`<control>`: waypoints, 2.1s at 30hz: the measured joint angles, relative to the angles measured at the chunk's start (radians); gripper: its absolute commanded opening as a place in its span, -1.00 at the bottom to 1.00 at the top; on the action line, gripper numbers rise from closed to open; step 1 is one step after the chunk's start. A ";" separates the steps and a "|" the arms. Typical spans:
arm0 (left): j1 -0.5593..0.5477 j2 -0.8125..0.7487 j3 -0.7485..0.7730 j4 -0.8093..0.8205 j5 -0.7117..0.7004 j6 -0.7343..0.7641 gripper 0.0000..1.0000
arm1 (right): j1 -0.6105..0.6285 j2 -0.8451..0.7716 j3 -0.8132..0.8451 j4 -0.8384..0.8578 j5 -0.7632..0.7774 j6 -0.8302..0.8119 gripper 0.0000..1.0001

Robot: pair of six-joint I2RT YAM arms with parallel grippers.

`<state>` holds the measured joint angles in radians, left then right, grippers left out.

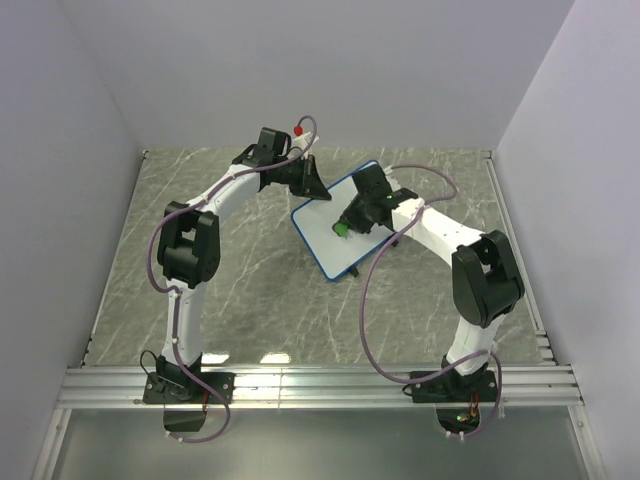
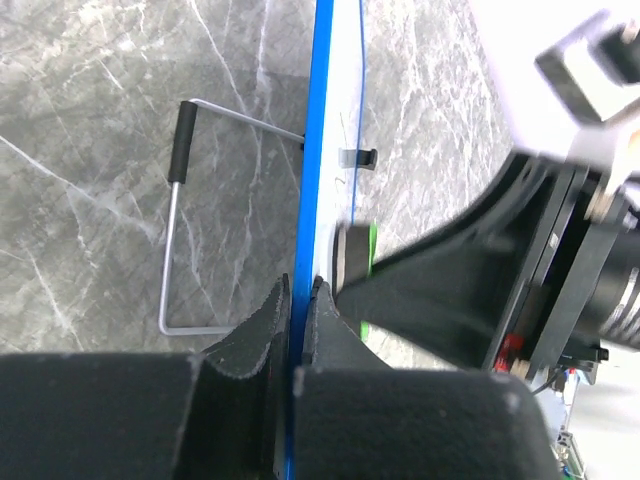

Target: Erase the whiteboard

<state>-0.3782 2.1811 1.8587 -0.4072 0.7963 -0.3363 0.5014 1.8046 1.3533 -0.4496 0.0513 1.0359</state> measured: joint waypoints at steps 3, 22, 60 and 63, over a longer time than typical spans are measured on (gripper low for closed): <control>0.001 0.000 0.000 -0.002 0.000 0.007 -0.99 | 0.031 -0.003 -0.029 0.000 0.000 0.009 -1.00; -0.001 -0.017 -0.022 0.016 0.000 0.015 -0.99 | -0.029 -0.059 -0.256 0.093 -0.307 0.120 -1.00; 0.021 -0.050 -0.072 0.028 -0.055 -0.045 -0.99 | -0.156 0.146 0.192 0.119 -0.259 0.208 -1.00; 0.021 -0.051 -0.072 0.022 -0.052 -0.042 -0.99 | -0.105 0.083 0.078 0.210 -0.257 0.230 -1.00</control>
<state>-0.3573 2.1304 1.7866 -0.3855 0.7441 -0.3782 0.3969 1.8877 1.4315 -0.2394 -0.2054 1.2659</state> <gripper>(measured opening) 0.052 0.327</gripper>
